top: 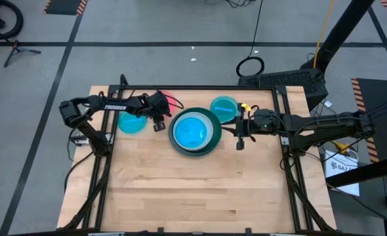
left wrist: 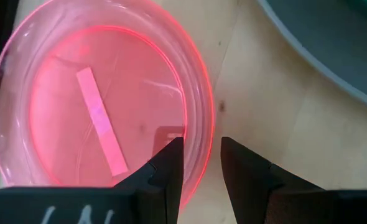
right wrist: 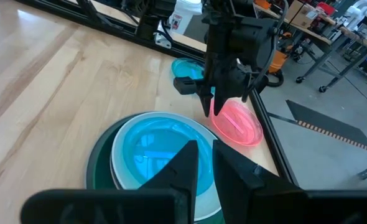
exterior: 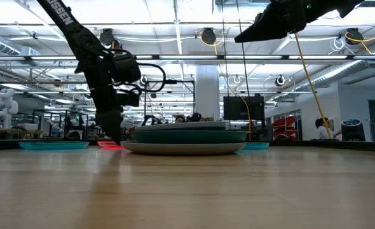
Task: Stack plastic plates
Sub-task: Stack the pink transparent plate on top of the blue transparent plate
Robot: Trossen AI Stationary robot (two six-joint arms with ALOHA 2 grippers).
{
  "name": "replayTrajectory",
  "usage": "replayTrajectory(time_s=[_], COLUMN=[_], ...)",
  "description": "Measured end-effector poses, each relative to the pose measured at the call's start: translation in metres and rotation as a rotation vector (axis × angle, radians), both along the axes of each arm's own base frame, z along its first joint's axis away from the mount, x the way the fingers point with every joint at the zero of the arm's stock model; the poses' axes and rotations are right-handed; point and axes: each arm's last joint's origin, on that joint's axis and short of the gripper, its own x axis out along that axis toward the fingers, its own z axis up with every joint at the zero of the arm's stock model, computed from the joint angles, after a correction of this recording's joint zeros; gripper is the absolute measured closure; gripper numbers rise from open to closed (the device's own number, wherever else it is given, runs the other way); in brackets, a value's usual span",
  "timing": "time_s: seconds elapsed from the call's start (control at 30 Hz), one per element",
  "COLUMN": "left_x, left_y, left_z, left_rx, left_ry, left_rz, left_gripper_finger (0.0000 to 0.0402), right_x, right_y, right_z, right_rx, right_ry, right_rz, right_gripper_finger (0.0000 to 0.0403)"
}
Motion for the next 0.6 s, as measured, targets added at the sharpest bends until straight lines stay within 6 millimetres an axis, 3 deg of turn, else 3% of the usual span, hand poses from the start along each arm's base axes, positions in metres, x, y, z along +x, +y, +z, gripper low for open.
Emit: replayTrajectory(time_s=[0.6], left_x=[0.0021], left_y=[0.0036], left_z=[-0.0051], left_rx=[0.013], left_ry=[0.001], left_rz=[-0.001], left_gripper_finger=[0.0289], right_x=[-0.0006], right_y=[0.0], right_z=[-0.0017], right_rx=[0.012], right_ry=[0.017], right_rz=[-0.004], right_gripper_finger=[0.0358])
